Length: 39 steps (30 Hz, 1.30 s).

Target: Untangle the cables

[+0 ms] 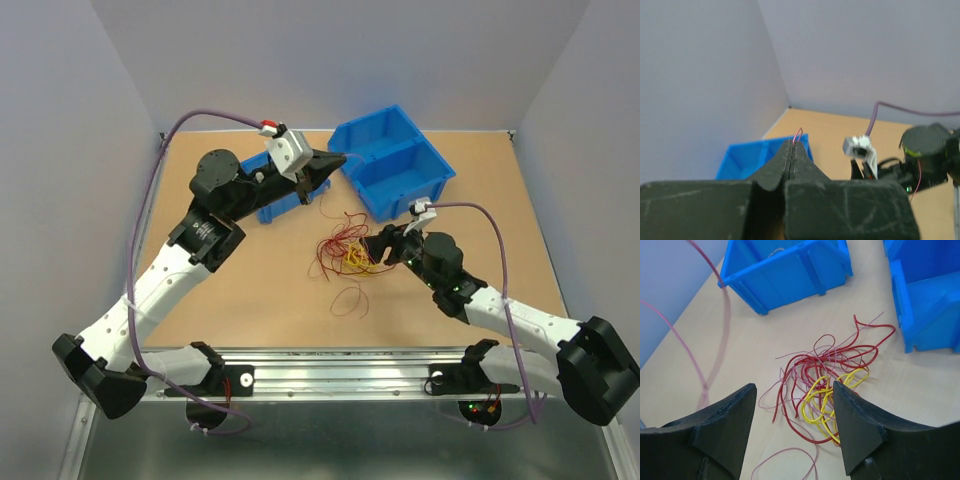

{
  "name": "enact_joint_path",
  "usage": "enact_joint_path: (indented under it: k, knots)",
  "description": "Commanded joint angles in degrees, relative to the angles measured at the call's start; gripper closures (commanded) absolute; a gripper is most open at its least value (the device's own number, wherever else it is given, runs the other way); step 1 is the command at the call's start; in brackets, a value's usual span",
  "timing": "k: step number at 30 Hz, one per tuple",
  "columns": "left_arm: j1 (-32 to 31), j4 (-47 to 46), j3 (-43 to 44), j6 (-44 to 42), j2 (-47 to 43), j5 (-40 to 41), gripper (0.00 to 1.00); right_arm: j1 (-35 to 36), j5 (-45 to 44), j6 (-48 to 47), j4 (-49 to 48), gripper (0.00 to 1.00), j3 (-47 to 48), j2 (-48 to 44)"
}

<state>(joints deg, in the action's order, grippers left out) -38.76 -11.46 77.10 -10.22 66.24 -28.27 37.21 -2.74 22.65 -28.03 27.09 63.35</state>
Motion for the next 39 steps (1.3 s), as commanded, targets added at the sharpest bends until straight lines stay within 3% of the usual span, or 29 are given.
enact_joint_path:
  k: [1, 6, 12, 21, 33, 39]
  knots:
    - [0.0, -9.1, -4.85, -1.82, -1.82, -0.48, 1.0, 0.23, -7.53, -0.16, -3.52, 0.32, -2.74, -3.76]
    - [0.0, -9.1, -3.1, -3.49, 3.27, 4.89, 1.0, 0.32, -10.71, 0.29, -3.43, 0.31, -3.89, -6.05]
    - [0.27, -7.44, 4.98, -4.28, 13.47, 11.04, 1.0, 0.23, -12.55, 0.37, -3.35, 0.31, -4.06, -6.31]
    - [0.53, -3.39, 27.03, -4.11, 32.18, 12.8, 1.0, 0.23, -13.16, -0.33, -3.43, 0.3, -4.77, -8.15]
    - [1.32, -5.15, 48.4, -7.98, 53.54, 27.11, 1.0, 0.23, -30.99, 4.94, 4.73, 0.27, -2.49, -6.49]
    - [2.03, -5.58, 52.8, -6.66, 59.35, 25.73, 1.0, 0.23, -39.53, 9.33, 8.17, 0.26, -1.69, -6.57]
